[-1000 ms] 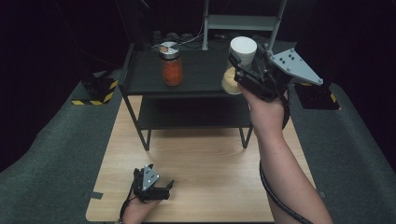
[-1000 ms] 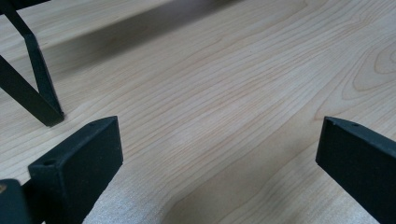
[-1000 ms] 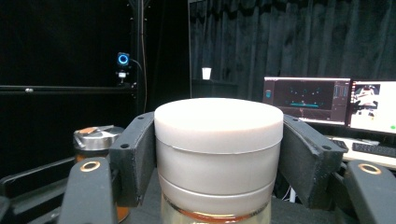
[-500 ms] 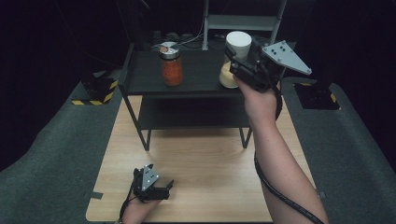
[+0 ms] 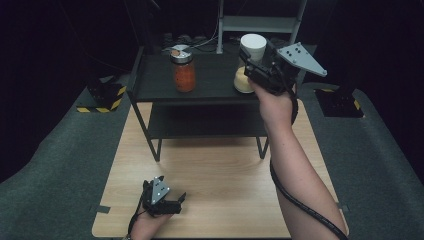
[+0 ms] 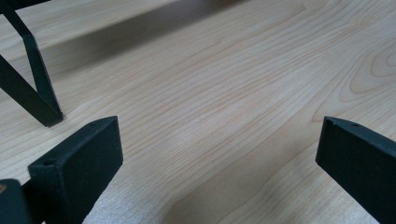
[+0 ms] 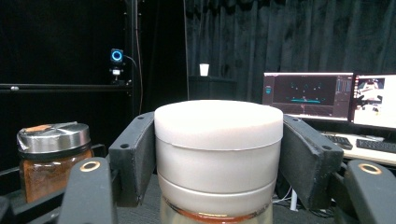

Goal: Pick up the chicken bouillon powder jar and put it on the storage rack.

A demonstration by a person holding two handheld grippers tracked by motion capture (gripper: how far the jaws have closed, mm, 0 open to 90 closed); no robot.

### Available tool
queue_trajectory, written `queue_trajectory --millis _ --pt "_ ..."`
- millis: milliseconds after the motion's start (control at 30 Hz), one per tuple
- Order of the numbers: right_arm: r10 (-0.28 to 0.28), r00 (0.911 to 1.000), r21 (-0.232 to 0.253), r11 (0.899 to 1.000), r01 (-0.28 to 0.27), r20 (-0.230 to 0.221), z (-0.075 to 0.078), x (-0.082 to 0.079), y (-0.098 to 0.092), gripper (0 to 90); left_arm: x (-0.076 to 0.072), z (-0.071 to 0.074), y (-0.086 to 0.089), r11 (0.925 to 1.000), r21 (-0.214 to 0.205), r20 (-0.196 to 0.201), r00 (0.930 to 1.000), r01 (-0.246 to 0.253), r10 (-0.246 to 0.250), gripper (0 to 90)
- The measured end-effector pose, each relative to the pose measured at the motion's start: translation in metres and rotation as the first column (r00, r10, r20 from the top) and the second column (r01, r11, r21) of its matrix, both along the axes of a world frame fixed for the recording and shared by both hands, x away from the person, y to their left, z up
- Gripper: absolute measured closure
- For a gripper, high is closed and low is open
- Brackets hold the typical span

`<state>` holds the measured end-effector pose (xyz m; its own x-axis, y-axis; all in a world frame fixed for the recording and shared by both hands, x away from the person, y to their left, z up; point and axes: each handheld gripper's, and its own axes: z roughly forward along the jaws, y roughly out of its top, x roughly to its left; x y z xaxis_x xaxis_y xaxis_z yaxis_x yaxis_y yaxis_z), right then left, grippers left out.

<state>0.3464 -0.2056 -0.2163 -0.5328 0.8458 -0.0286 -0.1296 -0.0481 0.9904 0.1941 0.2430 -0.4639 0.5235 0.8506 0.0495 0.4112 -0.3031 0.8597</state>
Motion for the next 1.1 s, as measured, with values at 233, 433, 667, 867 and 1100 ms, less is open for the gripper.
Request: queue_trajectory --millis 233,433,667,867,1100 --pt "-0.001 0.9999 0.001 1.000 0.001 -0.012 0.002 0.003 0.001 32.5 0.000 0.000 0.000 1.0000 0.002 0.003 1.0000 0.001 -0.001 0.7" --pt "-0.001 0.9999 -0.006 1.000 0.001 -0.015 0.004 0.003 0.000 32.2 0.000 0.000 0.000 1.0000 0.002 0.000 1.0000 0.001 -0.001 0.7" --pt "-0.008 0.9994 -0.014 1.000 0.008 -0.033 0.009 0.001 0.002 32.0 -0.001 0.000 0.000 1.0000 0.003 0.003 1.0000 0.000 0.000 0.7" --pt "-0.017 0.9990 -0.026 1.000 0.016 -0.041 0.013 -0.002 0.003 28.7 -0.001 0.000 0.001 1.0000 -0.004 0.000 1.0000 -0.003 0.003 0.7" --pt "-0.034 0.9991 -0.034 0.999 0.033 -0.024 0.016 -0.012 0.007 7.0 -0.001 0.000 0.001 1.0000 -0.001 -0.003 1.0000 -0.003 0.003 0.7"
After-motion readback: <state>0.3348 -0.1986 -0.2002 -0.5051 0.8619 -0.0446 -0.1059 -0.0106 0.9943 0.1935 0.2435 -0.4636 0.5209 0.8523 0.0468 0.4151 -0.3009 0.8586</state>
